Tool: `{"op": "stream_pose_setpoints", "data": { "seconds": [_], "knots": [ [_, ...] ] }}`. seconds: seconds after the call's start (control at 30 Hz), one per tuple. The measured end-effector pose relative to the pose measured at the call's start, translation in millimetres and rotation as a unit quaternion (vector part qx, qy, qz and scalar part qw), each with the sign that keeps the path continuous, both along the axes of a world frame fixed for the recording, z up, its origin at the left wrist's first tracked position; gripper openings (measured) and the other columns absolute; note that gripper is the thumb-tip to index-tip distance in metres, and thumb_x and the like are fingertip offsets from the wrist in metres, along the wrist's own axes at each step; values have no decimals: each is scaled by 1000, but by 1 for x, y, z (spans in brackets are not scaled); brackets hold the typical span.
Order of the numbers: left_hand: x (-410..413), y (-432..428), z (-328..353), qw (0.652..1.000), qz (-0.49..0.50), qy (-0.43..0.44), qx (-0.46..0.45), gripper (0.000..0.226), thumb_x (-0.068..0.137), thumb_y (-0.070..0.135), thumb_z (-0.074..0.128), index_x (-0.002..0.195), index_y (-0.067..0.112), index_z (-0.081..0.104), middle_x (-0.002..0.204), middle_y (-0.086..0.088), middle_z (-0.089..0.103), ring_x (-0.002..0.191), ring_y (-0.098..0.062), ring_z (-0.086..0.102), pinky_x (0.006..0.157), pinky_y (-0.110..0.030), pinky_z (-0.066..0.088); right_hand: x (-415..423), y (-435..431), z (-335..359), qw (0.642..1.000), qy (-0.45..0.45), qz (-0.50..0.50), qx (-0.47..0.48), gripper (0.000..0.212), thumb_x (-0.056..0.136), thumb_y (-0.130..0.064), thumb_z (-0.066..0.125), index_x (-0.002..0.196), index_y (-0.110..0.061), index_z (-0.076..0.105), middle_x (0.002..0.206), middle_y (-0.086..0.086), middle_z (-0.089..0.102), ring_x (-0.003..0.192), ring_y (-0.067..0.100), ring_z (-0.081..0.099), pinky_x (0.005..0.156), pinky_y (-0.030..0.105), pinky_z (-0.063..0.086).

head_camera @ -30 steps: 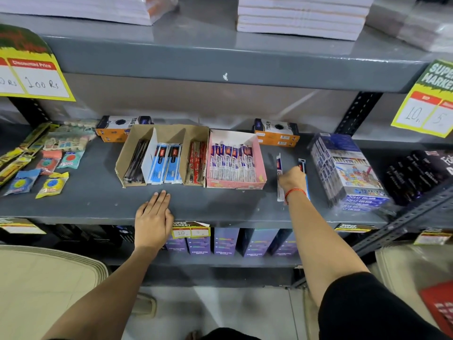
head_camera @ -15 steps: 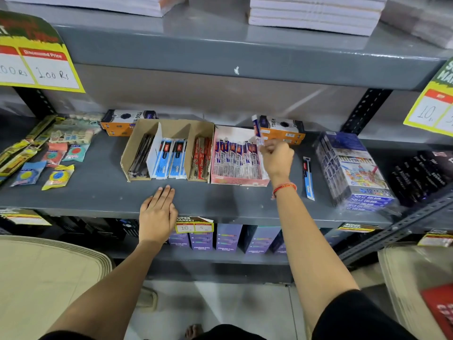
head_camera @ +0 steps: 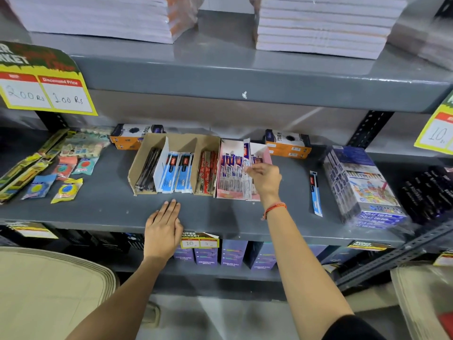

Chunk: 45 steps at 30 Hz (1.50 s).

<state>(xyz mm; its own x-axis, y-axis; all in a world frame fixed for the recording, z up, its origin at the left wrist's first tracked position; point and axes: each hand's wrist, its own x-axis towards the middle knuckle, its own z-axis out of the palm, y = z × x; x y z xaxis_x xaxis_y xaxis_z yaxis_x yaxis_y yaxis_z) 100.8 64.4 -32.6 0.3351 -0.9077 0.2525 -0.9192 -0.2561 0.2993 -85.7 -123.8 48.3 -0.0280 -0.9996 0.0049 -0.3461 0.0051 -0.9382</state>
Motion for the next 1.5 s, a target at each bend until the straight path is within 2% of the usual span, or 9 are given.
{"op": "stream_pose_setpoints", "data": {
  "seconds": [0.17, 0.3, 0.43, 0.63, 0.8, 0.9, 1.07, 1.2, 1.5],
  "knots": [
    [1, -2, -1, 1000, 0, 4, 4, 51, 86, 23, 31, 118, 0, 63, 125, -15, 63, 116, -30, 58, 92, -45, 45, 0, -30, 4, 997, 60, -8, 40, 20, 84, -7, 70, 101, 2, 73, 110, 21, 70, 106, 34, 65, 98, 32, 50],
    [2, -3, -1, 1000, 1, 6, 7, 50, 86, 23, 31, 117, 0, 63, 124, -15, 63, 114, -30, 59, 91, -45, 46, 7, -38, -6, 988, 145, 32, 47, 16, 85, -2, 66, 99, 5, 69, 90, 18, 66, 99, 36, 65, 86, 30, 52],
    [3, -3, -2, 1000, 1, 6, 2, 51, 85, 23, 32, 117, 0, 64, 124, -15, 63, 115, -30, 59, 91, -44, 46, 11, -37, -22, 975, 210, 50, 54, 17, 88, -2, 63, 105, -1, 63, 109, 19, 68, 97, 32, 67, 87, 35, 56],
    [3, -4, -4, 1000, 2, 4, 1, 51, 85, 23, 32, 118, 1, 63, 125, -14, 62, 116, -29, 58, 91, -42, 43, 9, -31, -26, 934, 338, 97, -59, 22, 91, -5, 56, 111, -3, 65, 111, 17, 69, 100, 33, 67, 89, 41, 58],
    [3, -4, -4, 1000, -1, 1, -3, 51, 85, 23, 31, 118, 0, 63, 125, -16, 62, 115, -31, 59, 91, -45, 45, 12, -32, -32, 857, 446, 251, -52, 39, 98, -22, 45, 134, -9, 49, 143, 12, 47, 136, 31, 37, 113, 50, 34],
    [2, -4, -4, 1000, -1, -1, -3, 51, 85, 22, 31, 118, 0, 63, 125, -16, 62, 115, -31, 59, 90, -45, 45, 12, -36, -34, 839, 465, 282, -32, 44, 100, -23, 37, 142, -8, 36, 155, 10, 29, 146, 30, 19, 118, 54, 21],
    [2, -4, -5, 1000, 0, -2, -10, 51, 85, 22, 31, 118, 0, 63, 125, -15, 62, 116, -30, 59, 91, -45, 45, 12, -38, -28, 882, 400, 245, -37, 44, 99, -17, 40, 141, -6, 36, 148, 14, 40, 141, 33, 31, 115, 53, 30],
    [2, -4, -5, 1000, 1, -2, -13, 51, 86, 22, 31, 118, 0, 63, 125, -15, 62, 116, -31, 59, 91, -46, 45, 9, -33, -21, 933, 309, 173, -59, 30, 94, -6, 47, 122, -6, 57, 114, 19, 67, 101, 34, 66, 94, 44, 54],
    [1, -3, -5, 1000, 4, -8, -11, 51, 87, 22, 30, 120, 0, 62, 125, -15, 62, 116, -30, 58, 92, -45, 44, -29, -34, 7, 953, 276, -2, -124, 19, 90, -4, 53, 99, 2, 68, 102, 21, 69, 97, 35, 64, 78, 36, 54]
  ]
}}
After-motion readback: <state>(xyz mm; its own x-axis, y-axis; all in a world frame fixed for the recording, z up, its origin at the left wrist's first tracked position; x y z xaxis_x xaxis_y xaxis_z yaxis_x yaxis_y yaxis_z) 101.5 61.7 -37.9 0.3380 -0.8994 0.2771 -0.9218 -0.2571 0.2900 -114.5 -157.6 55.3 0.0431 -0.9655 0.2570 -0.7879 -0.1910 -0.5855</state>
